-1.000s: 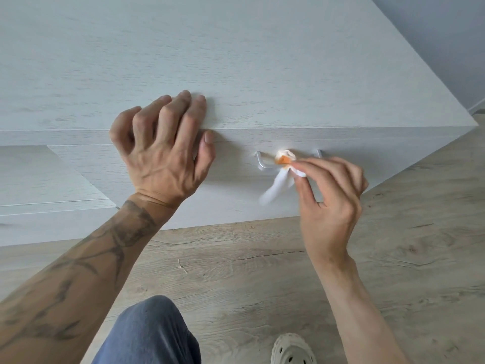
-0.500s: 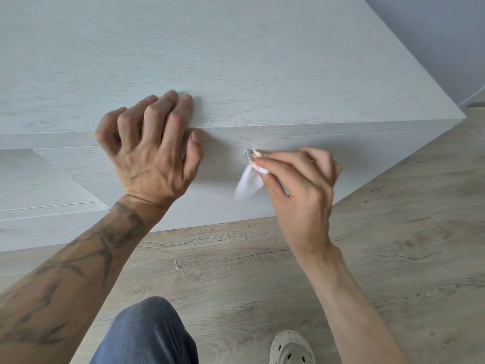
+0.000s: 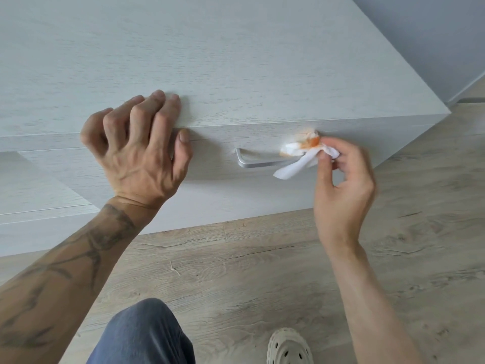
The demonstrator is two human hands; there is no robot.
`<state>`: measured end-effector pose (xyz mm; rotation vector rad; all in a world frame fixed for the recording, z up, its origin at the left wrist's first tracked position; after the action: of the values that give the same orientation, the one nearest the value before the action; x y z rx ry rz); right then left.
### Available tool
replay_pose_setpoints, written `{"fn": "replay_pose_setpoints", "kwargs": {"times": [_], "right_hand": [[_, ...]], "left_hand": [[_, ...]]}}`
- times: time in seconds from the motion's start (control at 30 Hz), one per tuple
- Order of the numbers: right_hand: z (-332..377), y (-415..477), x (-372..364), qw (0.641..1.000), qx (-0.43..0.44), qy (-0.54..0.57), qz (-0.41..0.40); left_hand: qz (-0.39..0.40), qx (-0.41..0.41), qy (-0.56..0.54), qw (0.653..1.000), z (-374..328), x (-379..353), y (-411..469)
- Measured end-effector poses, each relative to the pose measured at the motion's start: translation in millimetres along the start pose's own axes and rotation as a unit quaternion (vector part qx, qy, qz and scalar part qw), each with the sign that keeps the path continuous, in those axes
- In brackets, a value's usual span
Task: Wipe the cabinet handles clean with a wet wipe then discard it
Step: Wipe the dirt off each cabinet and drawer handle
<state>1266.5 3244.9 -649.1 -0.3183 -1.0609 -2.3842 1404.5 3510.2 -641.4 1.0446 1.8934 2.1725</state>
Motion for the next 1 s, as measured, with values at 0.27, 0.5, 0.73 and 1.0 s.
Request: {"fn": "replay_pose_setpoints", "kwargs": {"times": [0.27,0.5,0.73,1.0], "right_hand": [[3,-14,-6,0.996,-0.024,0.075,0.051],[2,-4,-3,0.999,-0.008,0.023,0.029],[16,-25,-8,1.0,-0.006,0.008,-0.01],[64,-48,-44,0.998,0.041,0.036,0.005]], "left_hand": [[0.002,0.005,-0.004,1.0,0,0,0],[0.014,0.012,-0.012,1.0,0,1,-1],[0.011,0.012,-0.008,1.0,-1,2,0],[0.006,0.012,-0.01,1.0,0,1,0]]}}
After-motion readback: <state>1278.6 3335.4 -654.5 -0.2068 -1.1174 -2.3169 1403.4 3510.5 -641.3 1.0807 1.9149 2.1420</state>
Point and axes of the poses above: each hand's wrist, its own y-axis towards the middle knuckle, its own x-axis out of the back of the hand, z = x × y, the point moved 6 cm from there along y, towards the middle knuckle, and after that the axes turned 3 degrees about -y, right-handed, at the moved point
